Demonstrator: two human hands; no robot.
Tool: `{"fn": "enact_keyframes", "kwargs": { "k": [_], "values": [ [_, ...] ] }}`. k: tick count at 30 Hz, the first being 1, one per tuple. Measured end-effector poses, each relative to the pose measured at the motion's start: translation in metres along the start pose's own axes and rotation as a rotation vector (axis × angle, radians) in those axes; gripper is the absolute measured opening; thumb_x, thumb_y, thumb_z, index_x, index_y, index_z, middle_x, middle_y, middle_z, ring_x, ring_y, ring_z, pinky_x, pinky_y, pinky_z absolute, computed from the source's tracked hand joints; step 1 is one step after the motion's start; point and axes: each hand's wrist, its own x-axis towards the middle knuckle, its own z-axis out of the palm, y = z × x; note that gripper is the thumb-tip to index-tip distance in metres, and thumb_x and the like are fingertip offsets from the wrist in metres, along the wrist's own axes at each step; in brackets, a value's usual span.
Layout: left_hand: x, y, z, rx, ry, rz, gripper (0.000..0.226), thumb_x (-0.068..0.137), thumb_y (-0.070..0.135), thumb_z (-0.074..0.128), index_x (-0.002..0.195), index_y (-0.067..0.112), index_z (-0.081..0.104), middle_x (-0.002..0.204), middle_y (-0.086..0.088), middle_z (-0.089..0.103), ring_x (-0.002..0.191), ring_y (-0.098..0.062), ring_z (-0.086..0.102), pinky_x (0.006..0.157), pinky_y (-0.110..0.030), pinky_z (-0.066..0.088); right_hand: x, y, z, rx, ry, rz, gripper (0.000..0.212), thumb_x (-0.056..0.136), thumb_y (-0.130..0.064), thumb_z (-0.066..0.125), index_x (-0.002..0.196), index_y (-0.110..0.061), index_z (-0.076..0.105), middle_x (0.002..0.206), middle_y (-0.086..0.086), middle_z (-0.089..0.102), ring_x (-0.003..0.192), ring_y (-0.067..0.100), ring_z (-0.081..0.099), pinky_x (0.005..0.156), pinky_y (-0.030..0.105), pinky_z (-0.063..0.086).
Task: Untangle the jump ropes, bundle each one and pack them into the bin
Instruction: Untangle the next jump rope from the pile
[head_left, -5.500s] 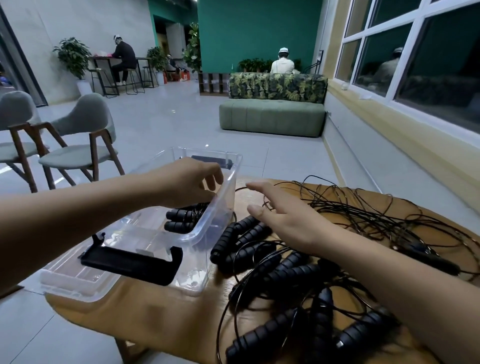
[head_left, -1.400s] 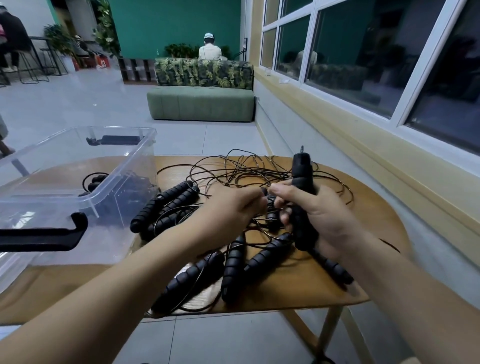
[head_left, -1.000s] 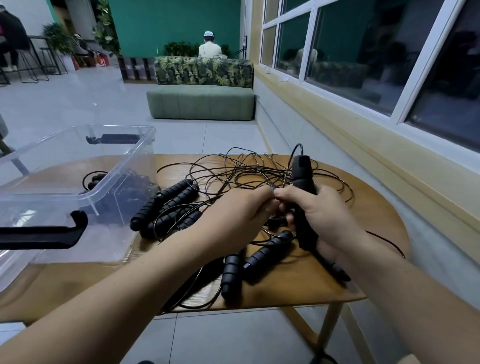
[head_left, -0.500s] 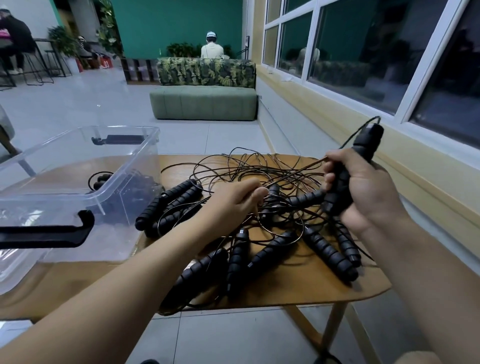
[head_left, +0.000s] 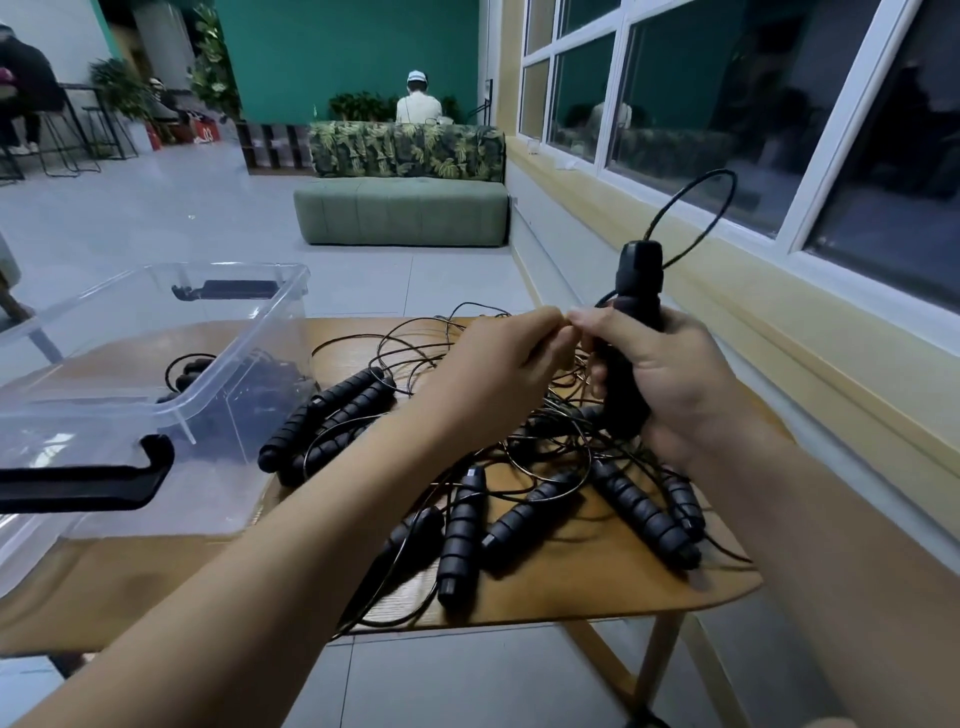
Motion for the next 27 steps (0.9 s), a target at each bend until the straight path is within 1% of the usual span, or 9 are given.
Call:
{"fn": "enact_keyframes", "kwargs": {
  "k": [2,5,7,9,13,16,21,24,27],
  "values": [
    [0.006,0.004,-0.002,-0.148,-0.078,-0.067,0.025,0.111,0.029,0.053,0.089,0.019,0.061,0.065,0.002,0.067,0.063,-0.015,0.066,0.061,-0.031,0.045,0.005,-0.009,0.001,0.000,-0.011,0.006,0.015,0.092,-0.012,0.081,0.084,-0.012,0.069,0.068,0.004,0.063,0.053,0.015,0.053,0.046,0.024,0.046],
    [0.007,-0.001,0.004,-0.329,-0.124,-0.119,0.032,0.109,0.038,0.053,0.089,0.016,0.065,0.073,-0.002,0.072,0.073,-0.022,0.071,0.071,-0.038,0.051,0.013,-0.026,-0.001,0.058,-0.006,-0.006,0.009,0.095,-0.012,0.077,0.092,-0.007,0.070,0.072,0.006,0.068,0.057,0.015,0.059,0.049,0.023,0.047],
    [0.005,-0.011,0.012,-0.301,-0.148,-0.134,0.031,0.111,0.037,0.052,0.090,0.020,0.068,0.076,0.003,0.073,0.073,-0.012,0.067,0.073,-0.037,0.049,0.019,-0.038,-0.007,0.113,0.006,-0.018,0.010,0.096,-0.014,0.076,0.100,-0.007,0.070,0.075,0.003,0.069,0.060,0.012,0.062,0.051,0.022,0.047],
    [-0.001,-0.019,0.017,-0.251,-0.169,-0.185,0.029,0.111,0.036,0.053,0.089,0.026,0.068,0.075,0.011,0.071,0.069,-0.002,0.061,0.067,-0.030,0.043,0.026,-0.046,-0.014,0.179,0.018,-0.024,0.012,0.095,-0.016,0.076,0.102,-0.010,0.069,0.080,0.001,0.071,0.064,0.011,0.064,0.053,0.022,0.049],
    [-0.004,-0.027,0.013,-0.227,-0.155,-0.234,0.027,0.111,0.036,0.052,0.096,0.026,0.073,0.083,0.009,0.074,0.077,-0.010,0.067,0.072,-0.037,0.050,0.029,-0.039,-0.026,0.188,0.083,-0.018,0.026,0.095,-0.023,0.079,0.115,-0.009,0.069,0.086,0.001,0.076,0.068,0.010,0.067,0.054,0.022,0.050],
    [0.000,-0.017,0.008,-0.203,-0.057,-0.169,0.025,0.110,0.033,0.055,0.096,0.026,0.075,0.081,0.008,0.075,0.070,-0.001,0.062,0.065,-0.029,0.044,0.018,-0.018,-0.025,0.082,0.044,0.001,0.043,0.092,-0.030,0.083,0.122,-0.003,0.071,0.089,0.003,0.077,0.066,0.012,0.063,0.054,0.024,0.050],
    [-0.010,0.000,0.005,-0.242,-0.002,-0.134,0.027,0.111,0.035,0.055,0.091,0.023,0.069,0.073,0.007,0.072,0.061,-0.003,0.056,0.059,-0.026,0.038,0.002,-0.005,-0.014,0.038,-0.128,-0.050,0.016,0.090,-0.018,0.081,0.102,-0.008,0.077,0.085,0.009,0.072,0.063,0.018,0.059,0.054,0.026,0.049],
    [-0.022,0.000,0.008,-0.232,-0.044,-0.154,0.027,0.111,0.035,0.054,0.090,0.023,0.065,0.072,0.006,0.071,0.062,-0.002,0.058,0.058,-0.022,0.039,-0.001,-0.001,-0.008,-0.025,-0.139,-0.060,0.014,0.092,-0.015,0.081,0.102,-0.006,0.077,0.084,0.011,0.072,0.063,0.019,0.061,0.054,0.027,0.049],
    [-0.028,-0.002,0.016,-0.225,-0.038,-0.191,0.027,0.112,0.032,0.051,0.086,0.034,0.059,0.069,0.008,0.071,0.061,-0.003,0.060,0.057,-0.024,0.044,-0.008,0.007,0.001,-0.087,-0.141,-0.056,0.013,0.093,-0.015,0.082,0.100,-0.004,0.078,0.082,0.011,0.072,0.064,0.018,0.062,0.056,0.031,0.051]
  ]
}}
